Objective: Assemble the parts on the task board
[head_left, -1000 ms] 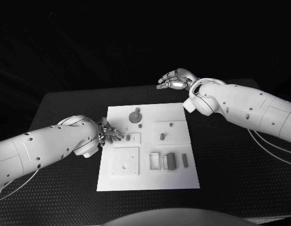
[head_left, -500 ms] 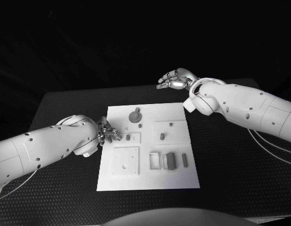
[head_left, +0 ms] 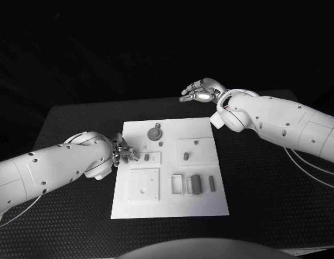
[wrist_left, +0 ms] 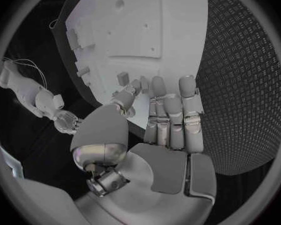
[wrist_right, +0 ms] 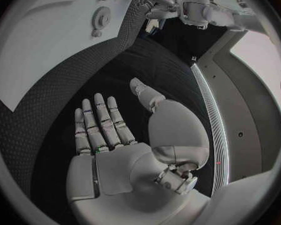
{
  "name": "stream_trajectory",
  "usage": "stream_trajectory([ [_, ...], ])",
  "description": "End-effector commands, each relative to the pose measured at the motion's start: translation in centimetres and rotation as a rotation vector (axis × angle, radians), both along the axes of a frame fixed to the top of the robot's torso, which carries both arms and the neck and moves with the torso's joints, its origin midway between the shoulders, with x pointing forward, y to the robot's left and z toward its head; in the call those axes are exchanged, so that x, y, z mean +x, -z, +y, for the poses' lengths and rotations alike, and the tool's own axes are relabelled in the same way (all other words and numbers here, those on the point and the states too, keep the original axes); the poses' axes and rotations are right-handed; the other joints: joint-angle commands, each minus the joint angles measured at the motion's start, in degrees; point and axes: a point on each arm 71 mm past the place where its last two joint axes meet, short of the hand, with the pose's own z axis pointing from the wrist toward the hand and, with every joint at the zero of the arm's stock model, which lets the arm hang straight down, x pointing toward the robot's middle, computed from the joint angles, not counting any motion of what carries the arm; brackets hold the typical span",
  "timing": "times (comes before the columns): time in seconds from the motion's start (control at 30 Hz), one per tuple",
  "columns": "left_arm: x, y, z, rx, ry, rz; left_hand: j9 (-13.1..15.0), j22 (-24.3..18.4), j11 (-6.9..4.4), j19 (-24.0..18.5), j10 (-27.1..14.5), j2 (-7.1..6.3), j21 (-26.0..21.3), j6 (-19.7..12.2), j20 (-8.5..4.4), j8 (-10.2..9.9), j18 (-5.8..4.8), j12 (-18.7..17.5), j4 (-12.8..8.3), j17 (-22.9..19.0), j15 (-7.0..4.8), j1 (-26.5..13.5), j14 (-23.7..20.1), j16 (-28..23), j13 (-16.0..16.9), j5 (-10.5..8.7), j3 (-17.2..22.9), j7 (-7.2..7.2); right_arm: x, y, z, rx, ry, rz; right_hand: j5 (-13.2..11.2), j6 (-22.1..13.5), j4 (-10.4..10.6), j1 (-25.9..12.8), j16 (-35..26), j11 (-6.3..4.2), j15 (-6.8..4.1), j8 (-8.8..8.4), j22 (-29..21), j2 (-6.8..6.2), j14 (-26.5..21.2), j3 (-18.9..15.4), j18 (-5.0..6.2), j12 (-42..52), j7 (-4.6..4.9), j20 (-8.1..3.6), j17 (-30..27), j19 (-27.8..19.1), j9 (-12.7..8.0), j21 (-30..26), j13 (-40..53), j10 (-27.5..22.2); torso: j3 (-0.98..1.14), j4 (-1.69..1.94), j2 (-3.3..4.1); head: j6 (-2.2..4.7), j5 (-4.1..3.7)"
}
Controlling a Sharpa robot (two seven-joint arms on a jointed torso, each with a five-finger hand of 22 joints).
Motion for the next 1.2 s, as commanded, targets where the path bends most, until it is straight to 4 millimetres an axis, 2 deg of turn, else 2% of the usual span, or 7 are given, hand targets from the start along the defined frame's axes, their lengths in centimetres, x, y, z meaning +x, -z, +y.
stream_trajectory([
  [0.03, -0.24, 0.38, -0.08, 0.014, 0.011, 0.019, -0.54, 1.21, -0.27, 0.03, 0.24, -0.47, 0.23, 0.31, -0.18, 0.13, 0.50, 0.21, 0.01, -0.10, -0.05, -0.80, 0.00, 0.27, -0.06, -0.27, -0.66, -0.01, -0.04, -0.02, 0.15, 0.002, -0.015, -0.002, -0.30, -0.41, 0.37, -0.34, -0.33, 0.17, 0.42, 0.16, -0.01, -0.10, 0.02, -0.06, -0.99, -0.32, 2.92, 0.15, -0.01, 0.01, -0.08, -0.36, -0.09, 0.35, 0.01, 0.04, -0.02, -0.05, 0.00],
  [0.5, -0.29, 0.44, -0.30, 0.011, 0.018, 0.030, -0.86, 1.10, -0.30, -0.41, -0.06, -1.03, 0.14, 0.02, -0.24, 0.31, 0.65, 0.29, -1.24, -0.45, -0.06, -4.24, -0.37, 0.52, -0.13, -0.39, -5.24, -0.01, -0.01, -0.01, 0.19, 0.002, -0.015, -0.002, -0.30, -0.42, 0.38, -0.36, -0.34, 0.18, 0.44, 0.17, 0.09, -0.11, 0.02, -0.08, -0.99, -0.33, 2.93, 0.16, -0.01, 0.04, -0.10, -0.39, -0.09, 0.35, 0.04, 0.01, -0.01, -0.17, 0.07],
  [0.63, -0.28, 0.41, -0.34, 0.008, 0.018, 0.026, -0.92, 1.07, -0.32, -0.55, -0.14, -1.20, 0.04, -0.09, -0.26, 0.38, 0.73, 0.33, -1.75, -0.55, -0.10, -4.47, -0.48, 0.59, -0.14, -1.22, -6.88, -0.04, -0.01, -0.01, 0.22, 0.002, -0.015, -0.003, -0.30, -0.42, 0.42, -0.42, -0.35, 0.19, 0.45, 0.17, 0.08, -0.12, 0.02, -0.11, -0.99, -0.34, 2.94, 0.16, -0.01, 0.04, -0.11, -0.42, -0.09, 0.36, 0.04, -0.01, -0.02, -0.17, 0.05],
  [1.2, -0.43, 0.23, -0.63, -0.011, 0.020, 0.003, -0.95, 1.06, -0.36, -0.50, -0.09, -1.09, 0.02, -0.02, -0.29, 0.48, 0.79, 0.40, -1.73, -0.60, -0.15, -4.30, -0.46, 0.67, -0.13, -1.40, -7.68, -0.10, 0.02, 0.00, 0.26, 0.003, -0.015, -0.002, -0.30, -0.44, 0.48, -0.50, -0.36, 0.20, 0.47, 0.19, 0.08, -0.14, 0.01, -0.15, -0.99, -0.35, 2.96, 0.17, 0.00, 0.04, -0.13, -0.48, -0.09, 0.36, 0.02, -0.02, 0.02, -0.15, -0.09],
])
